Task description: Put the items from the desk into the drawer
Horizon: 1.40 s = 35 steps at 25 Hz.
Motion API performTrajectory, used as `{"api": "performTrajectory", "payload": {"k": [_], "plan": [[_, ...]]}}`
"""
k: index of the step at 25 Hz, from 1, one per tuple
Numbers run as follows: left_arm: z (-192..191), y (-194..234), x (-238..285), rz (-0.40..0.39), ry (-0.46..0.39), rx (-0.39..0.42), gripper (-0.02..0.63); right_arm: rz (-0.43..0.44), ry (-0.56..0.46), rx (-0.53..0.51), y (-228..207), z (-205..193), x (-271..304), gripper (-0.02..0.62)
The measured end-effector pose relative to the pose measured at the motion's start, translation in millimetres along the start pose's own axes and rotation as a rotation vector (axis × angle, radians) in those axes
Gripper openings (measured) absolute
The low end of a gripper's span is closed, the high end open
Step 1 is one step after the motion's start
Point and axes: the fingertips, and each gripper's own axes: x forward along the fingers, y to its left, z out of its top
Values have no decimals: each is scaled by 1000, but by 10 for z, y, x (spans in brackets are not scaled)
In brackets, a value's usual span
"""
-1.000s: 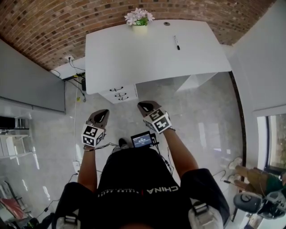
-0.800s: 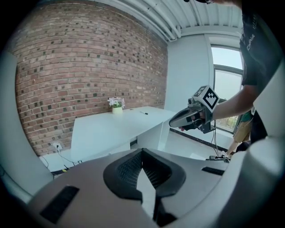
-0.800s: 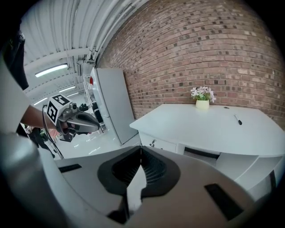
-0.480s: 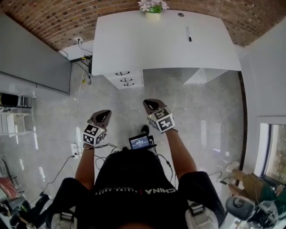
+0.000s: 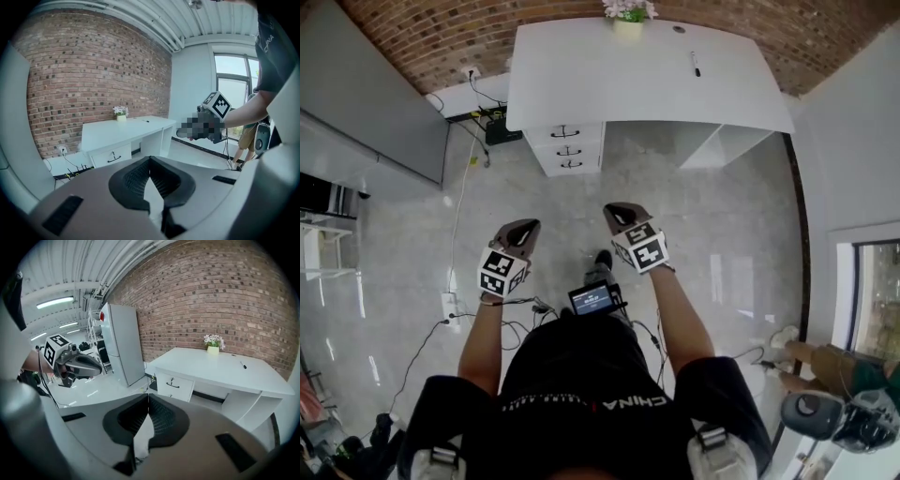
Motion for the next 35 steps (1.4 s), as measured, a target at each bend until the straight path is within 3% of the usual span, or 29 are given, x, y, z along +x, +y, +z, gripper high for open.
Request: {"api": "performTrajectory", "payload": {"k": [8,13,24,35], "plan": [[-264,-292,-739,-5,-55,17,11,-53,-21,-33,975,-156,-388,15],[-387,-499,-985,-15,-62,14,11,-73,-27,-34,1294,-256,-640,15],[-214,-798,-933,19,-80,-14,11,-54,-17,-104,1164,-334,-1027,15],[139,-1150,-441,10,-79,-15,11,-31,-42,-111,686,-321,-1204,15]]}}
